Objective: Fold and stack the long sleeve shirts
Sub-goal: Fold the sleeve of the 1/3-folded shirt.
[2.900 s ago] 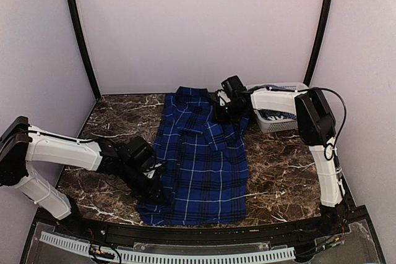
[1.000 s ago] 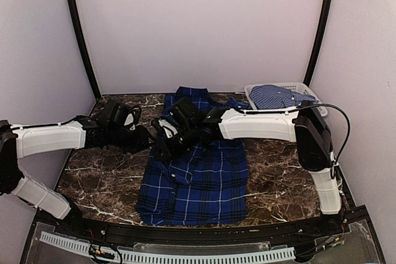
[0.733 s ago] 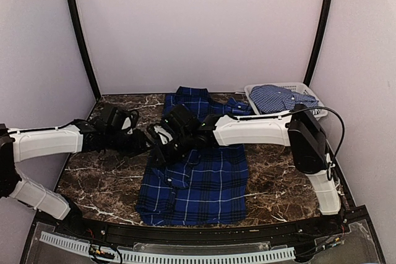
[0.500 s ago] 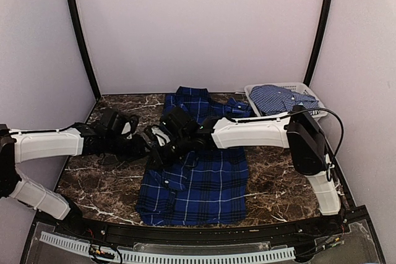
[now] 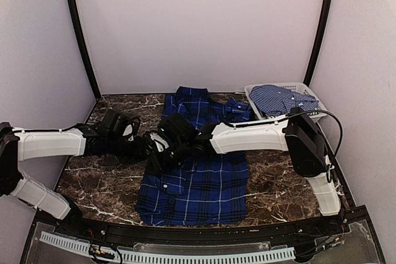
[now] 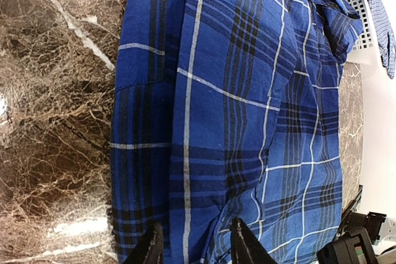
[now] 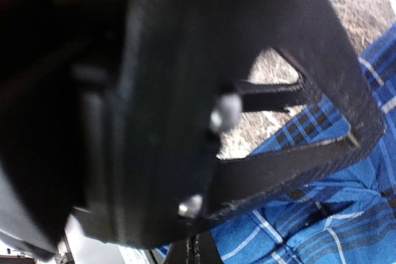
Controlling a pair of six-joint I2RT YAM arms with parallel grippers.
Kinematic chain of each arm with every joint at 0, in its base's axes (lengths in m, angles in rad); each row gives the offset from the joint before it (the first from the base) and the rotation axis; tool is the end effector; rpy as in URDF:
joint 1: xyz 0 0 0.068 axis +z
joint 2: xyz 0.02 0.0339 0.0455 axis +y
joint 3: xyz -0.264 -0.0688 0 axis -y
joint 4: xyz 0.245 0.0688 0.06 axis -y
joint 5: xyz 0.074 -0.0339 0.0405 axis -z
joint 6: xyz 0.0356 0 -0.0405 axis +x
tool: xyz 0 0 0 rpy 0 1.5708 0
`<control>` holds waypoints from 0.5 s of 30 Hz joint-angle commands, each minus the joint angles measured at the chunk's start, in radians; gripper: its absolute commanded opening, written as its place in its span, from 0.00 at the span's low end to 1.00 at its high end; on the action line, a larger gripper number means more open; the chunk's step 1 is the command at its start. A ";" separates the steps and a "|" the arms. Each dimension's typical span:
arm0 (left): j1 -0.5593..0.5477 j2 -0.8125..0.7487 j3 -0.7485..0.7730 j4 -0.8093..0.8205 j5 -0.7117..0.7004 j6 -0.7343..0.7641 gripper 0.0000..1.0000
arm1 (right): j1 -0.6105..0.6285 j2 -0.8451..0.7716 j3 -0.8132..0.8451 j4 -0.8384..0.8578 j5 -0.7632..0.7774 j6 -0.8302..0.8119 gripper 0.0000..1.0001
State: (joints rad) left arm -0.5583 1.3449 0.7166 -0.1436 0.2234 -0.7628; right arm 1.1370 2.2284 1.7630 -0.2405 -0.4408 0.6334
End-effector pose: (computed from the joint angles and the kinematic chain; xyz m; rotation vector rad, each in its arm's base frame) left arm 0.2267 -0.1509 0.1995 -0.1376 2.5019 -0.8699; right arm 0.1998 0.4674 0.1972 -0.9120 2.4614 1.3032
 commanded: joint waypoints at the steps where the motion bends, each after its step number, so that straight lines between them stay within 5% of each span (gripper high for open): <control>1: 0.006 0.012 -0.021 0.017 0.017 0.016 0.36 | 0.016 0.012 -0.026 -0.015 0.019 -0.025 0.05; 8: 0.006 0.032 -0.027 0.033 0.039 0.019 0.35 | 0.027 -0.086 -0.087 -0.051 0.097 -0.087 0.44; 15: 0.005 0.041 -0.028 0.042 0.070 0.021 0.33 | 0.039 -0.215 -0.257 -0.089 0.186 -0.154 0.45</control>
State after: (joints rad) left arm -0.5583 1.3884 0.7036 -0.1211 0.2661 -0.7586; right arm 1.1557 2.1143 1.5749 -0.3122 -0.3199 0.5354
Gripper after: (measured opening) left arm 0.334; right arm 0.450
